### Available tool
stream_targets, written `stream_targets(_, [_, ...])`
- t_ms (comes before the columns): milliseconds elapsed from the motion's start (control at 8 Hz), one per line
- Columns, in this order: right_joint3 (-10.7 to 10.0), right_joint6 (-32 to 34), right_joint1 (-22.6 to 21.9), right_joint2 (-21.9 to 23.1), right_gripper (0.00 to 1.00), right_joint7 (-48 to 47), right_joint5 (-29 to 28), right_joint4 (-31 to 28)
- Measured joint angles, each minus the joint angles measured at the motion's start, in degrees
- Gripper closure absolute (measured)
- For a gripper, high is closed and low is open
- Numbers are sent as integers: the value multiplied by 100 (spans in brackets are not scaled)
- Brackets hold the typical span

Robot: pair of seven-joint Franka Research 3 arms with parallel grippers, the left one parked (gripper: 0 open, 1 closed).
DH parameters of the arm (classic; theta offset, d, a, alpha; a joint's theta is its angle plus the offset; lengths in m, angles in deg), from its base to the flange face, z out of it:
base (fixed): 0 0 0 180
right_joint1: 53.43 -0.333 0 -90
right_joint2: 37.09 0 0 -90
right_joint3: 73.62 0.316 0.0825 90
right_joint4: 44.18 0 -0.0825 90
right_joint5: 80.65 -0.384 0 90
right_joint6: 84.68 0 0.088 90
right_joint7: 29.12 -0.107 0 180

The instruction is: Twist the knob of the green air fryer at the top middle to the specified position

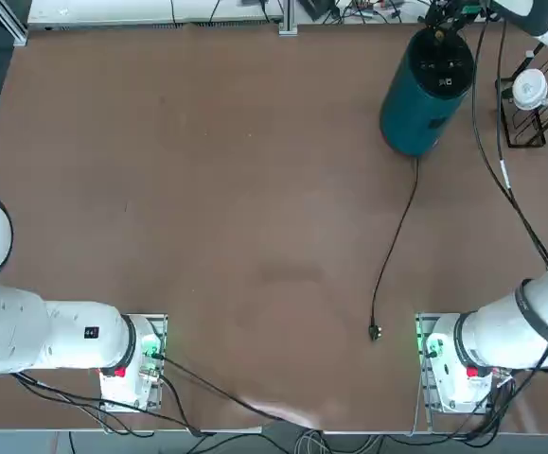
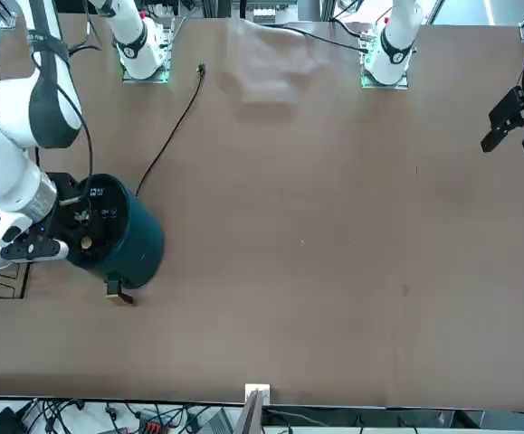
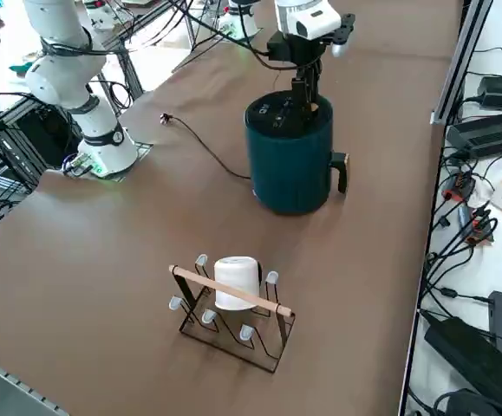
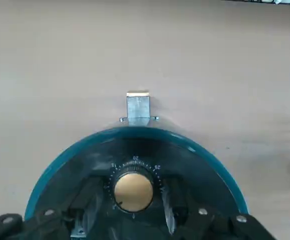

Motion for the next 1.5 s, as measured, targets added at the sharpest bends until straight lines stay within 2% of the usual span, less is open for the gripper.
stream_targets(250, [0,-1,0,0,29,0,0,9])
stream_targets(625, [0,-1,1,-2,42,1,0,11])
stream_targets(875, [-1,3,1,-2,55,3,0,20])
stream_targets(1500, [-1,28,3,-3,55,107,0,21])
